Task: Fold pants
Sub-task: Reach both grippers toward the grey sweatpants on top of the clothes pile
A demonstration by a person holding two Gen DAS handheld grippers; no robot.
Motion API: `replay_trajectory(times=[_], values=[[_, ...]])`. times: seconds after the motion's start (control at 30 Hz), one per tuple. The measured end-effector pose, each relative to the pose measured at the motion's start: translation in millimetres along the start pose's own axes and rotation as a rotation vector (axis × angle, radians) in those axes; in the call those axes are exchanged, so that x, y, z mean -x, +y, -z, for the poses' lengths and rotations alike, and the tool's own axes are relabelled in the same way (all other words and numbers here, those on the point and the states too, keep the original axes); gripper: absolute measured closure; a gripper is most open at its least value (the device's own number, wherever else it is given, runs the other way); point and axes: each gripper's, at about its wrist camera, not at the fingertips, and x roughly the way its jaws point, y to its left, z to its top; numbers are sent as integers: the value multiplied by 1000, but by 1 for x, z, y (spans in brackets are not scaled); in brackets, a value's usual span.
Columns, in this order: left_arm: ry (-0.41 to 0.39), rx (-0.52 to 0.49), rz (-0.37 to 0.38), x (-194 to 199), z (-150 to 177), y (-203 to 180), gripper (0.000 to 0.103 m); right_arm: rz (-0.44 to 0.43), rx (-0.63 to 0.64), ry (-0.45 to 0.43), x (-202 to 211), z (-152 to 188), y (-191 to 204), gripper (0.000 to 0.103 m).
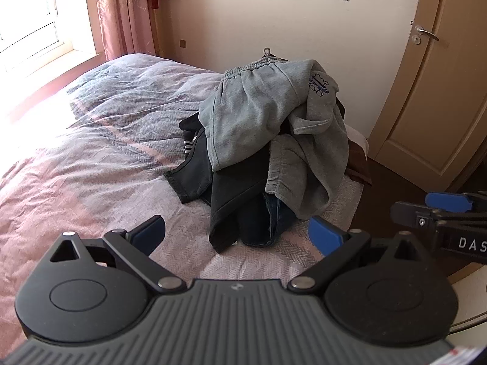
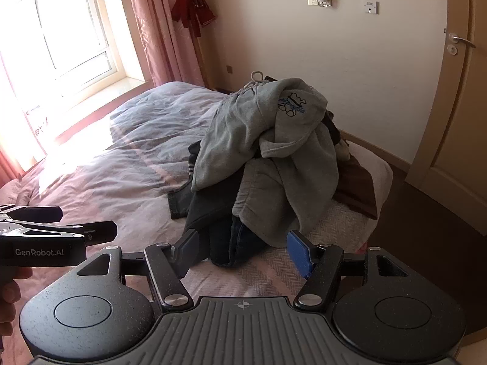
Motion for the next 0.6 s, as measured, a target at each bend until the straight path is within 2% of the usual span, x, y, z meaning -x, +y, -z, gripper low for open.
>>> replay_trajectory(times=[0.37,0.6], values=[[7,-52,47,-24,2,44,4,28,-115,-7,-20,15,19,42],[18,-71,80,-63,-4,52,5,87,-170,-39,-42,14,12,42]])
